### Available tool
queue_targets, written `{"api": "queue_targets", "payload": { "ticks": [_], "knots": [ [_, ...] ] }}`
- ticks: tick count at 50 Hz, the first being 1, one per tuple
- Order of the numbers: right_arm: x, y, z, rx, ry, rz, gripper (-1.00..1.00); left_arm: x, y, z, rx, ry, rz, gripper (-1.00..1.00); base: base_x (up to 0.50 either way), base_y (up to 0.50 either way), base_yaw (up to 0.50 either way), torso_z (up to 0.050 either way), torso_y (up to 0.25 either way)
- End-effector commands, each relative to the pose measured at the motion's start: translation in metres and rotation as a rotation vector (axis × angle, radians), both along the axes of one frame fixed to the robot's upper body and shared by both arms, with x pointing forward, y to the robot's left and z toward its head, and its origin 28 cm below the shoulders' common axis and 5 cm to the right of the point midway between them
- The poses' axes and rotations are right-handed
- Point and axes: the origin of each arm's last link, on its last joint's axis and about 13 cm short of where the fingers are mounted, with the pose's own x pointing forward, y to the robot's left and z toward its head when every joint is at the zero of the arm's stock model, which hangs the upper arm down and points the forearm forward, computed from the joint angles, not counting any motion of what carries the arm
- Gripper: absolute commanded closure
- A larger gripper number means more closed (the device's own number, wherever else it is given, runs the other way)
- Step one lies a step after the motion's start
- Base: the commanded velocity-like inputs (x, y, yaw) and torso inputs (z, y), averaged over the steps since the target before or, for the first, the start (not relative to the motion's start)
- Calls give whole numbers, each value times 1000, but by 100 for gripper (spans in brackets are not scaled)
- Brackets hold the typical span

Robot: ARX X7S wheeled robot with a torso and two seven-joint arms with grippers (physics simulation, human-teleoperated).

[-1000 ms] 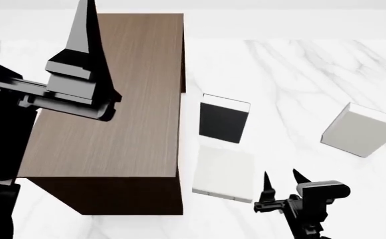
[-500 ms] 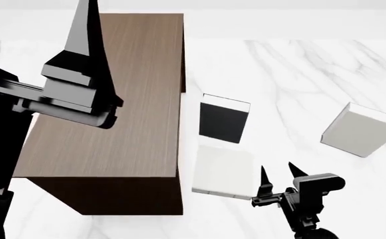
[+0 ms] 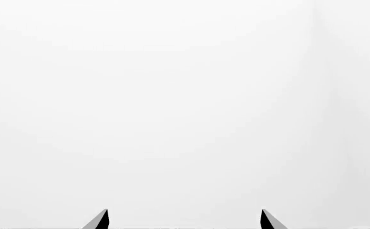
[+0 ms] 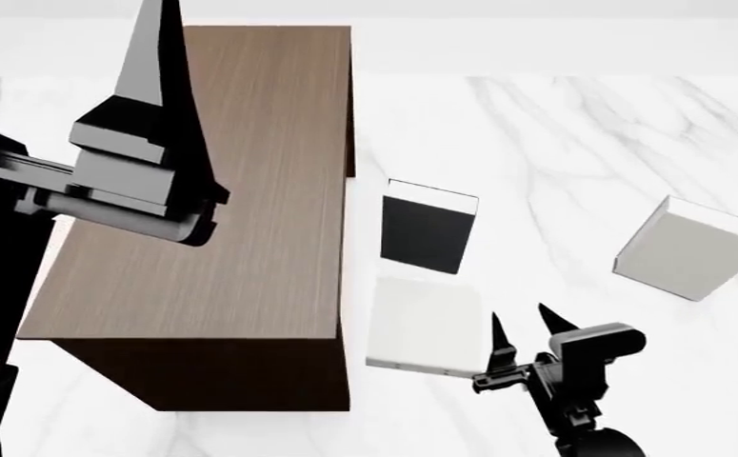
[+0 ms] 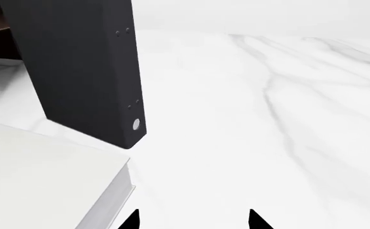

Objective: Pick up the book on the right and place it under the cabinet shelf.

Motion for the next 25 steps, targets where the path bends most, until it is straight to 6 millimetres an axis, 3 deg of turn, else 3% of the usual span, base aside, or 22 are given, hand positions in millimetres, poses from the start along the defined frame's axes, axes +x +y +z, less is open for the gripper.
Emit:
{"api": "queue_targets", "payload": {
  "ticks": [1,25],
  "knots": [
    [-21,22,-52,-152,300,-19,-100,0,1,-1,-1,1,1,-100,0,3,13,0,-10],
    [-21,41,-55,-188,307,93,-100,0,2,-2,-3,-3,4,-100,8,3,13,-5,-10]
  ]
}}
